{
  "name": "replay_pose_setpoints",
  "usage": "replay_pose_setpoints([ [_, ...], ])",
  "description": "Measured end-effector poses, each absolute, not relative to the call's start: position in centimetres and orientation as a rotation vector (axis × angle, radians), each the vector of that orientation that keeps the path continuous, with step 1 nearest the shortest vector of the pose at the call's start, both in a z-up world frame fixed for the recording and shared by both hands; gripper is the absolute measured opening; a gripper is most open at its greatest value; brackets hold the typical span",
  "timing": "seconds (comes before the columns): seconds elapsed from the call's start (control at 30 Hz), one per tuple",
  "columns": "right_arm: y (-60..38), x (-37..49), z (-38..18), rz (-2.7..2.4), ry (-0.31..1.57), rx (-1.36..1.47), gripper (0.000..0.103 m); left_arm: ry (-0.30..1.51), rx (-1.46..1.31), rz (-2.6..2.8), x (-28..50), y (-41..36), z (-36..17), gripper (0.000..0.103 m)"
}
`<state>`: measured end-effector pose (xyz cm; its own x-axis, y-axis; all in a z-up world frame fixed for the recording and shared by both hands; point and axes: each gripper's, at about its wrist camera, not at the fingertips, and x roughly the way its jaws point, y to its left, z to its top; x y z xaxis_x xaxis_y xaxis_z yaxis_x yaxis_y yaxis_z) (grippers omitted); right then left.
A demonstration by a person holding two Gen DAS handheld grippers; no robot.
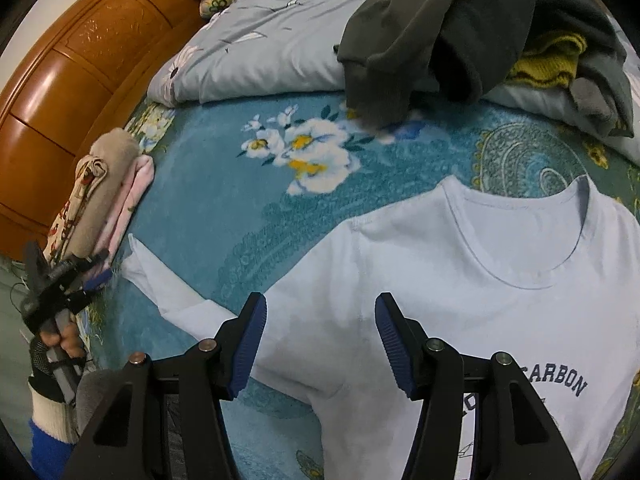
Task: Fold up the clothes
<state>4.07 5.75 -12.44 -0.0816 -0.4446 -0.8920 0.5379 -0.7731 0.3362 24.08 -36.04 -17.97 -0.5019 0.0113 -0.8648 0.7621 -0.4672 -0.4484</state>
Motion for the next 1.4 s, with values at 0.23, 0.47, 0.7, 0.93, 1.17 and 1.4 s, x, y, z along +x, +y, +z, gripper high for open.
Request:
replay_pose_setpoints([
  [0.23,6.7,4.1,-12.0,-1.933,0.082,1.539,0.058,1.102,1.267,-2.011,21.0,-34.9,-19.4,0.009],
  [0.47,7.8,3.9,-11.3,-1.951,0.079,1.524,0.058,1.092,1.122,-1.923,26.1,-35.4,-16.8,0.005],
  [0.7,5.8,1.6,-13.4,-1.904,0.075,1.589,0.058,1.198,1.126,-1.875,30.3,-35.1,-19.4,0.005],
  [0.93,5.3,-2.1,-14.9,-1.888,0.050,1.655,0.058,1.240,1.121,-1.898,31.2,-34.7,-19.5,0.005],
  [1.17,6.1,-5.6,-16.3,-1.857,0.035,1.722,0.058,1.259,1.108,-1.914,30.6,-34.6,-19.9,0.005],
  [1.4,6.8,-9.0,-17.7,-1.825,0.021,1.787,0.057,1.257,1.115,-1.906,32.5,-34.0,-19.2,0.006],
])
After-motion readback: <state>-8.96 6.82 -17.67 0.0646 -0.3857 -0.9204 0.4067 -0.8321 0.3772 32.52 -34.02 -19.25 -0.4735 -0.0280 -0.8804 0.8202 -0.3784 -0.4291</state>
